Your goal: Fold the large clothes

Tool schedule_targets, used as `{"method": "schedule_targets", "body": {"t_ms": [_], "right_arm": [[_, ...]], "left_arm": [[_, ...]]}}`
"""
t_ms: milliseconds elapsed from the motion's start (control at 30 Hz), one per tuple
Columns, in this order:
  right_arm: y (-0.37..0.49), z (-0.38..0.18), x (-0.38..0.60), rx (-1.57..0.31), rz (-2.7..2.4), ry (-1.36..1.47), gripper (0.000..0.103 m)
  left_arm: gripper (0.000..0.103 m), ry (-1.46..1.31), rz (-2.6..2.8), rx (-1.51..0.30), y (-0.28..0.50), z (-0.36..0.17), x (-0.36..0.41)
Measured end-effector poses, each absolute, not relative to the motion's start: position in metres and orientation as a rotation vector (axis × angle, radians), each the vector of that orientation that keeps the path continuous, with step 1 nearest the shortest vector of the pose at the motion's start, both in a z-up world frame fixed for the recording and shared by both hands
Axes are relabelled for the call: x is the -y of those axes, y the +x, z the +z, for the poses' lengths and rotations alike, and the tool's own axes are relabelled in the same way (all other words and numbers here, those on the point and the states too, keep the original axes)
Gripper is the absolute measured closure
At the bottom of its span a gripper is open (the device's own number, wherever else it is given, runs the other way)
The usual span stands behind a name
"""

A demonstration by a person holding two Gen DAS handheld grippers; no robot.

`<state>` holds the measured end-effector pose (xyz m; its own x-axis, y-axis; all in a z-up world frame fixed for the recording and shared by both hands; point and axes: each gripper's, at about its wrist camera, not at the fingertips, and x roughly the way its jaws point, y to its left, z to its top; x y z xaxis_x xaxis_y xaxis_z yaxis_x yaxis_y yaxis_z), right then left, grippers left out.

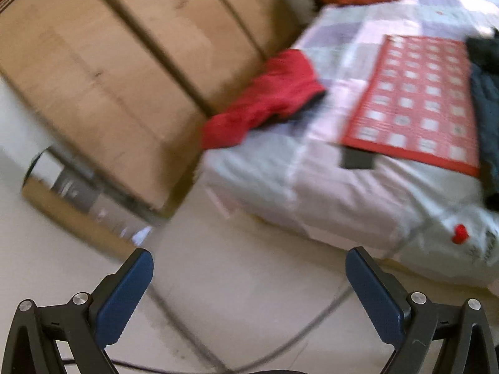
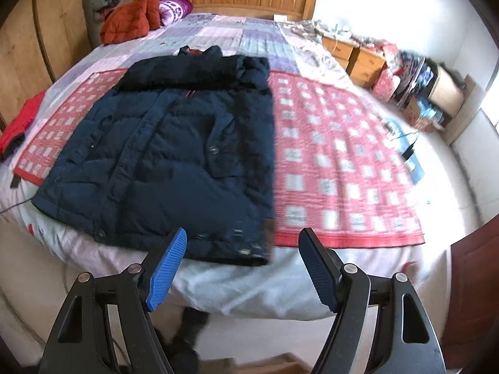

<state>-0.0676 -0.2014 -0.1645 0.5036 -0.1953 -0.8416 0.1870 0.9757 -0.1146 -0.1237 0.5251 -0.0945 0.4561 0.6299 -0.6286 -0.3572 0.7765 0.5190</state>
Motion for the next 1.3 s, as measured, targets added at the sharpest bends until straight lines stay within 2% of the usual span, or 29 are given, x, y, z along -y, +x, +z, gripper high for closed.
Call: {"method": "schedule_targets", "body": {"t_ms": [100,333,500,633,833,933,1067,1300], "right_arm": [[-0.09,-0.125,0.233,-1.026,-0.317,-0.065,0.025],[-0.141,0.002,0.323,-0.918,-0.609,-0.198,0.025],[-0.15,0.023,0.341,-0.855,-0.647,-0.246,0.017],[-0.136,-0.023,0.328,-0.878,-0.565,-0.132,0.017],[-0.103,-0.134,0.272,-0.955,-0.384,0.017,0.017],[-0.092,-0.169,0.246,-0.962,-0.335,0.054,0.017],[-0.081,-0.208,0.22,-0.978,-0.289,0.061,0.018],[-0.079,-0.257,0.213,-1.014,-0.308,0.089,0.017]], "left_arm": [[0.001,0.338,0.682,-0.886,-0.137,-0.068,-0.54],[0.001,0.318,0.781,-0.83,-0.152,-0.022,-0.55],[0.001,0.26,0.749,-0.812,-0.132,-0.035,-0.536],[0.001,0.27,0.584,-0.818,-0.09,-0.084,-0.49],[0.001,0.282,0.285,-0.871,-0.013,-0.2,-0.391],[0.001,0.327,0.198,-0.903,0.019,-0.265,-0.348],[0.001,0.373,0.145,-0.946,0.047,-0.325,-0.317],[0.001,0.365,0.123,-0.955,0.068,-0.371,-0.306]]}}
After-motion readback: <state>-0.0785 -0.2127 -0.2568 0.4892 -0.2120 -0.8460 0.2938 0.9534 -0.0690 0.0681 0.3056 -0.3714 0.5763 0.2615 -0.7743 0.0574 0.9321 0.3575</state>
